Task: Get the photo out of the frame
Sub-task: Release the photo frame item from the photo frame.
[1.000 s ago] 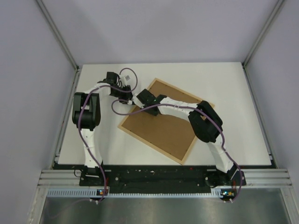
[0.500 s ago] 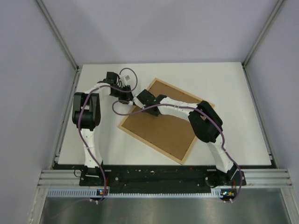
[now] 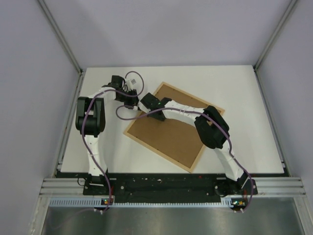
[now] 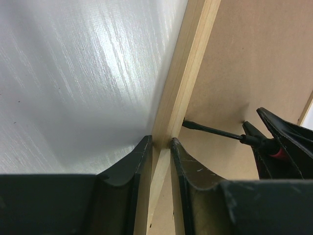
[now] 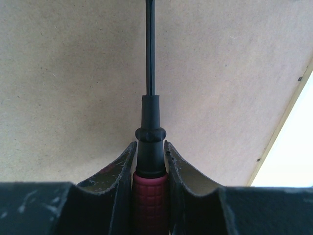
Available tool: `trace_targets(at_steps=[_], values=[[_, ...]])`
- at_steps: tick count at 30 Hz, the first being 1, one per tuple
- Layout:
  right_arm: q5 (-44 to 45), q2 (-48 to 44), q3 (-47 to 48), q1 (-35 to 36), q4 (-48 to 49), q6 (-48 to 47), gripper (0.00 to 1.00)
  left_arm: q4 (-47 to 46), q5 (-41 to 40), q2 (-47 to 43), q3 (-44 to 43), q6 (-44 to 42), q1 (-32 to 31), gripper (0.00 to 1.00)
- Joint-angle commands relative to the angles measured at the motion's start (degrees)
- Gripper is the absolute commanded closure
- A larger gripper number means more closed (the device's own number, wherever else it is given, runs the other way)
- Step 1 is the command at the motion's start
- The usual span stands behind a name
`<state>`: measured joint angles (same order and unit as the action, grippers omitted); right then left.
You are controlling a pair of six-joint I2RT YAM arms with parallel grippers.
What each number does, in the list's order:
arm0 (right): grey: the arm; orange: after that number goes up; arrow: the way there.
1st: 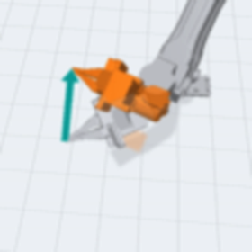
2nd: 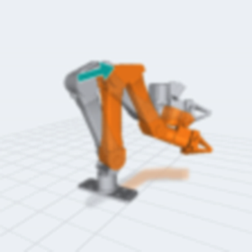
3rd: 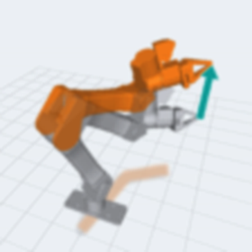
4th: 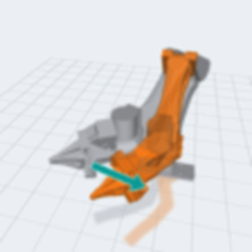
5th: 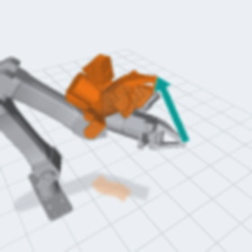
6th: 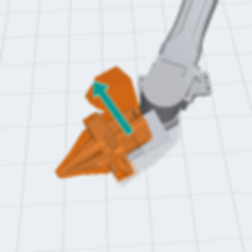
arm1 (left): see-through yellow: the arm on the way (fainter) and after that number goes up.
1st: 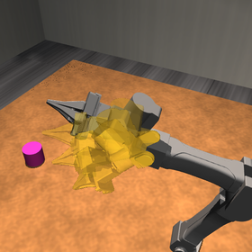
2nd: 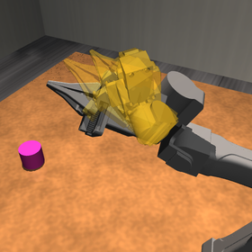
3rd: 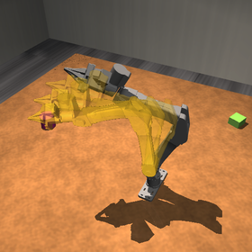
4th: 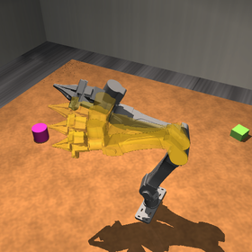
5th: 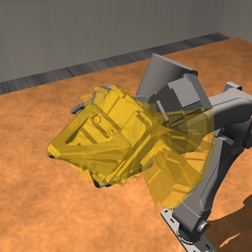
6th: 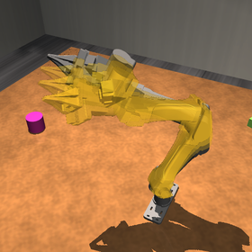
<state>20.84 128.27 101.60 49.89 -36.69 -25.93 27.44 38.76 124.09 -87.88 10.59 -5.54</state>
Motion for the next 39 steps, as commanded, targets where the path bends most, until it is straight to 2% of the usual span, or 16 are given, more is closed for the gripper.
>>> trace_targets(at_steps=[1, 11, 13, 30, 39], values=[[0.3, 2.6, 2.4, 1.0, -0.8, -0.3, 1.0, -1.1, -0.8, -0.4, 1.5, -0.6, -0.6, 0.75], [2.2, 3.2, 3.2, 1.1, -0.8, 0.0, 1.0, -1.2, -0.4, -0.7, 1.8, -0.7, -0.7, 0.75], [2.3, 3.9, 4.1, 1.0, -0.8, -0.2, 1.0, -1.0, 0.0, -0.3, 1.7, -0.7, -0.9, 0.8], [1.7, 10.0, 14.5, 2.3, 0.2, -2.5, 1.0, -0.9, 0.6, 1.0, 4.6, -1.9, -3.1, 0.85], [3.5, 11.1, 23.8, 3.0, 0.7, -1.1, 1.0, -1.2, 1.1, 0.5, 6.0, -2.0, -3.7, 0.88]])
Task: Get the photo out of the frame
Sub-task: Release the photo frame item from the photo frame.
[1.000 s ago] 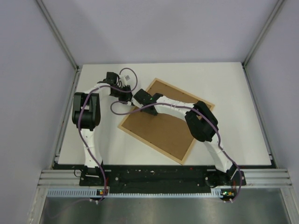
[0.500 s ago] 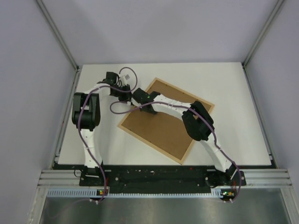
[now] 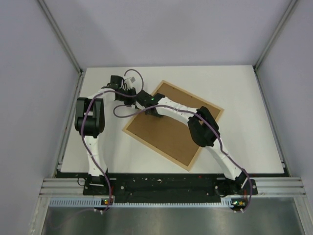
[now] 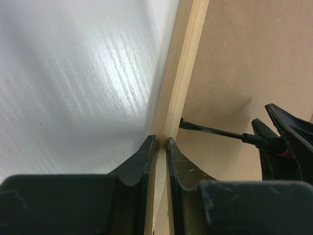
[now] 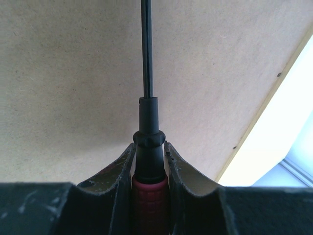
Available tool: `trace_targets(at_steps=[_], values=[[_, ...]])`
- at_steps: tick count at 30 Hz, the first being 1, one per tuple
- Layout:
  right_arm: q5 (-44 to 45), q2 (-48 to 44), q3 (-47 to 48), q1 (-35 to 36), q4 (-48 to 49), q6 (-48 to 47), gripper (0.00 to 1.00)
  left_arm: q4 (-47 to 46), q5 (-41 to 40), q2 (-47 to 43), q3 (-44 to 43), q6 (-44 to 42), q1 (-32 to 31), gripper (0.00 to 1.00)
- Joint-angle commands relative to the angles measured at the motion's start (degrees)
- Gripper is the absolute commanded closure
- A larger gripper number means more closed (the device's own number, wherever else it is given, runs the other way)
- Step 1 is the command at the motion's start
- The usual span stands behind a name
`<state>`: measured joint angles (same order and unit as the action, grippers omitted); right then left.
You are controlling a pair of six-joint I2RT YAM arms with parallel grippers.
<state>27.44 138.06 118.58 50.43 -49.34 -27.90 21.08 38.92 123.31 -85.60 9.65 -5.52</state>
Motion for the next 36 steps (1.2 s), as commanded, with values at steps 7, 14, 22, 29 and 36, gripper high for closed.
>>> trace_targets(at_steps=[7, 14, 22, 29, 36], values=[[-4.5, -0.8, 9.8, 2.6, 13.0, 4.2, 1.0, 4.8, 1.2, 1.1, 5.0, -0.8, -4.4, 0.9], [-7.4, -5.2, 3.5, 2.7, 10.7, 5.8, 1.0, 4.5, 0.6, -0.3, 5.4, -0.7, -4.3, 0.9], [-7.7, -14.7, -12.2, 2.5, 12.6, 5.8, 1.0, 4.3, 0.1, -0.3, 4.7, -0.4, -4.1, 0.9], [-13.2, -21.6, -17.8, 2.6, 13.0, 4.3, 1.0, 4.5, -0.6, -0.4, 4.2, 0.1, -4.1, 0.86], [-5.5, -26.9, -22.9, 1.4, 14.4, 0.3, 1.0, 5.1, -3.0, -1.8, 1.8, -0.6, -4.1, 0.48]])
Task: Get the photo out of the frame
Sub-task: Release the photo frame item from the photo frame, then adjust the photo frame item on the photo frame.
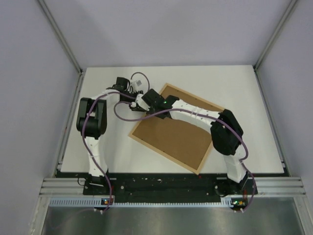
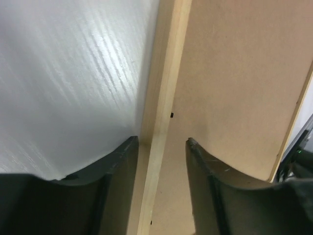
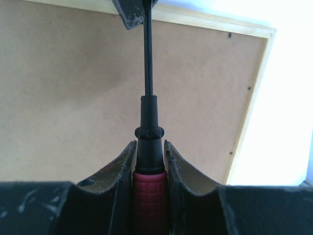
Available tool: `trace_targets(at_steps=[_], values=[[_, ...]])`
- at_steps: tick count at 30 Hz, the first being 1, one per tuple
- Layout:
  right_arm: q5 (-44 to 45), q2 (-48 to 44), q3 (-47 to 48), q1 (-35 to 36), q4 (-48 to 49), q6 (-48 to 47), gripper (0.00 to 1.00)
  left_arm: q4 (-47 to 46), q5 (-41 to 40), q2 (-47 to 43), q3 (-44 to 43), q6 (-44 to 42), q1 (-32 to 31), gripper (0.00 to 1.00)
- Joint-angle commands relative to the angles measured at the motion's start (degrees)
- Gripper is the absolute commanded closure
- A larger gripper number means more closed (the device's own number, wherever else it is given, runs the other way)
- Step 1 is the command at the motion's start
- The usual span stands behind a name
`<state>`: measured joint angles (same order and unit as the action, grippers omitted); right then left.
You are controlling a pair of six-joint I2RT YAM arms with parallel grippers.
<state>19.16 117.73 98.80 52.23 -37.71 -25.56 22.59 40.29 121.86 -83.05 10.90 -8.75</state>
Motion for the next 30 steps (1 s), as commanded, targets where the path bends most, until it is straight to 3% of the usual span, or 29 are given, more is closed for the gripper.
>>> trace_targets(at_steps=[1, 4, 5, 16, 30], values=[[3.0, -7.7, -4.6, -1.2, 2.8, -1.9, 1.0, 3.9, -5.0, -0.4, -1.6, -2.1, -0.8, 0.4], [3.0, -11.1, -10.3, -4.9, 3.1, -1.1, 1.0, 5.1, -6.7, 0.0, -5.0, -3.4, -1.3, 0.16], [2.6, -12.2, -12.5, -6.4, 3.5, -0.9, 1.0, 5.4, -7.5, 0.2, -6.2, -3.9, -1.6, 0.02], [-1.8, -27.1, -31.8, -26.6, 7.5, 2.0, 1.0, 12.3, -13.3, 5.0, -14.2, -8.1, -6.0, 0.01], [-7.3, -39.9, -51.5, -36.7, 11.5, 1.1, 1.0, 16.0, -22.0, 5.5, -14.5, -12.1, -9.3, 0.02]])
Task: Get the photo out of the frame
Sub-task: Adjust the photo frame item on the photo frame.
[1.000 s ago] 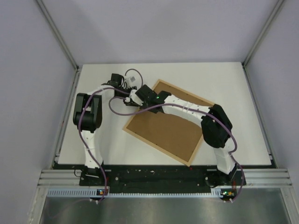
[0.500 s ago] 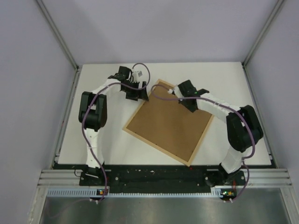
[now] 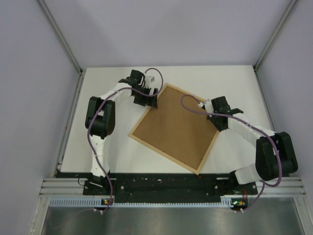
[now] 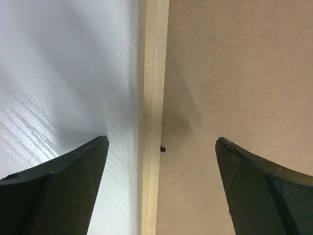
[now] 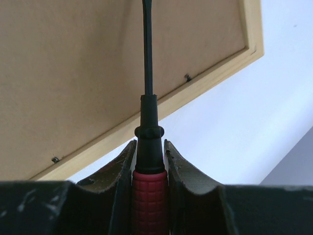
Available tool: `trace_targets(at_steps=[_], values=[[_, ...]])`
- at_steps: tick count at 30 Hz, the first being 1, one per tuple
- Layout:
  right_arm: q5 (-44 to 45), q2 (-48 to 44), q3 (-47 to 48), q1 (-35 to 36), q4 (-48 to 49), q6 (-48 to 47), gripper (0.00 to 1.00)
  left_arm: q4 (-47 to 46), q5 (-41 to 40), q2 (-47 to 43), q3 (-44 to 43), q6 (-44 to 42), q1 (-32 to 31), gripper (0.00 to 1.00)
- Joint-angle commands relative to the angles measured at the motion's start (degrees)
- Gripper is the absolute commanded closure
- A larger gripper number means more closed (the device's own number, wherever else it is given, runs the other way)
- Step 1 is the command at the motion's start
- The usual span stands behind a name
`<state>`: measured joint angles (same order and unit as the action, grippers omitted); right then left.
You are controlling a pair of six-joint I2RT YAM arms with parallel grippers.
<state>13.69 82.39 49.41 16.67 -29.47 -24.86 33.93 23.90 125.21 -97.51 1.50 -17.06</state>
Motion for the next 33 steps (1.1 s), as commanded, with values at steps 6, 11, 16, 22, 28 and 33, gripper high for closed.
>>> trace_targets(at_steps=[6, 11, 16, 22, 28, 33], values=[[-3.1, -7.0, -7.0, -2.7, 3.6, -1.0, 1.0, 6.6, -11.9, 1.2, 0.7, -4.6, -1.9, 0.02], [-4.0, -8.9, -8.5, -2.9, 3.5, -1.6, 1.0, 7.7, -15.5, 0.3, 1.8, -5.4, -2.8, 0.03], [-4.9, -9.7, -10.6, -3.0, 3.7, -2.4, 1.0, 9.3, -17.5, 0.7, 1.6, -5.6, -3.0, 0.23], [-5.8, -9.9, -11.4, -2.9, 4.2, -2.4, 1.0, 9.9, -17.9, 1.0, 1.5, -5.5, -3.4, 0.41], [-6.5, -9.2, -11.6, -2.9, 4.5, -2.5, 1.0, 9.5, -17.9, 0.8, 0.2, -5.4, -4.2, 0.51], [-6.3, -7.4, -11.3, -3.0, 5.6, -2.8, 1.0, 9.7, -18.7, 0.5, -1.2, -5.9, -4.6, 0.62]])
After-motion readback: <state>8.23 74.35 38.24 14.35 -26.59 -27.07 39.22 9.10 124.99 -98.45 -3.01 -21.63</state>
